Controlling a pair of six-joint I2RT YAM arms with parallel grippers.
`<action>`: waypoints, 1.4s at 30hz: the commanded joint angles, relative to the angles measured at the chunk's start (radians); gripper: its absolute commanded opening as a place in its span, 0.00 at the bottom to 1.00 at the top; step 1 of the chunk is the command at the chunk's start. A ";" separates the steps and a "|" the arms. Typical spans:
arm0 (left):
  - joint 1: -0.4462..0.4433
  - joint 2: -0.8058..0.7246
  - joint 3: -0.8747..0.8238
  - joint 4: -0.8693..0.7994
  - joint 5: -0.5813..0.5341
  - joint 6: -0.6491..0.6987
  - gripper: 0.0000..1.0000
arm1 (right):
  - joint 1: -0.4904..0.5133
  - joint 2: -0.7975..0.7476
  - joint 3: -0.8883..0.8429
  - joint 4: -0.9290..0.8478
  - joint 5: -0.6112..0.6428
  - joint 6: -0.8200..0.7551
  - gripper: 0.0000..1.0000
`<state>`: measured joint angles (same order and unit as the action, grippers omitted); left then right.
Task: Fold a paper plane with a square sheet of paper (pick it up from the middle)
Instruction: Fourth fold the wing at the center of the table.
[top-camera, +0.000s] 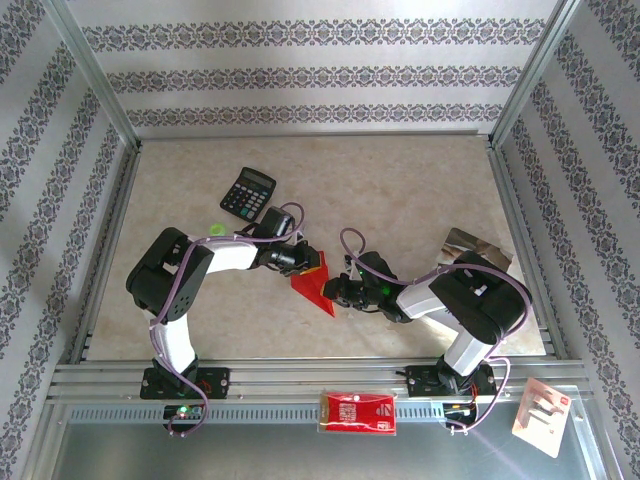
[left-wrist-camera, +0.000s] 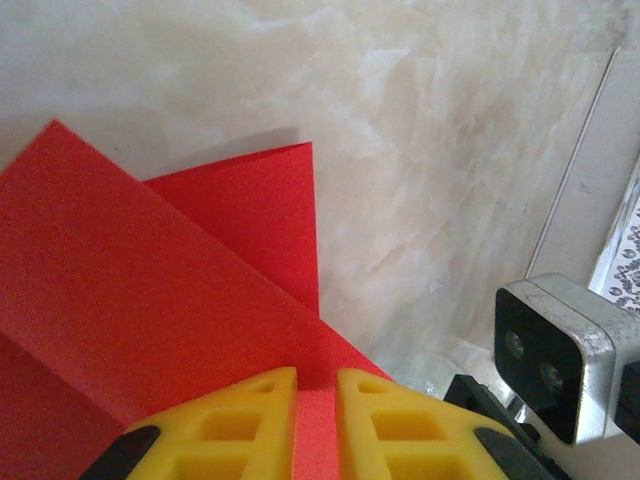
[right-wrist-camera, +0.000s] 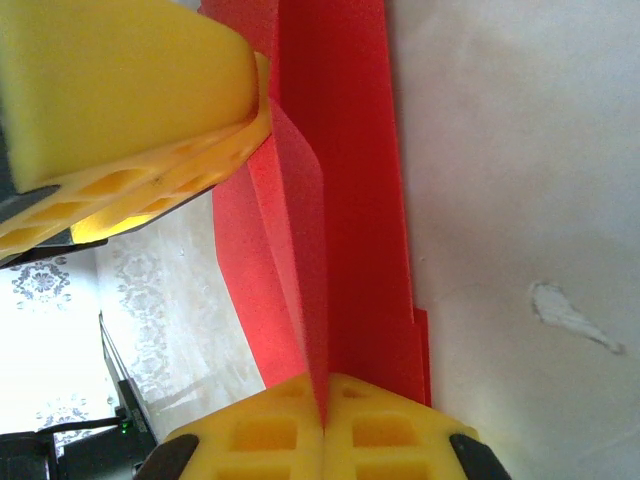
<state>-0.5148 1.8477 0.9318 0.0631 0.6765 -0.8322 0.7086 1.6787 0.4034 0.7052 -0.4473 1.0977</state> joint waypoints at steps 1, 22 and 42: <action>0.014 0.016 -0.005 -0.023 -0.021 0.035 0.16 | 0.003 0.044 0.002 -0.030 0.033 -0.004 0.00; 0.044 0.016 -0.036 -0.075 -0.055 0.079 0.15 | 0.004 0.054 0.009 -0.030 0.036 0.002 0.01; 0.062 0.019 -0.057 -0.067 -0.053 0.092 0.15 | 0.004 0.007 0.003 -0.045 0.029 -0.005 0.07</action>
<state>-0.4763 1.8488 0.8978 0.0429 0.6548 -0.7658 0.7086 1.6821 0.4049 0.7094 -0.4507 1.1015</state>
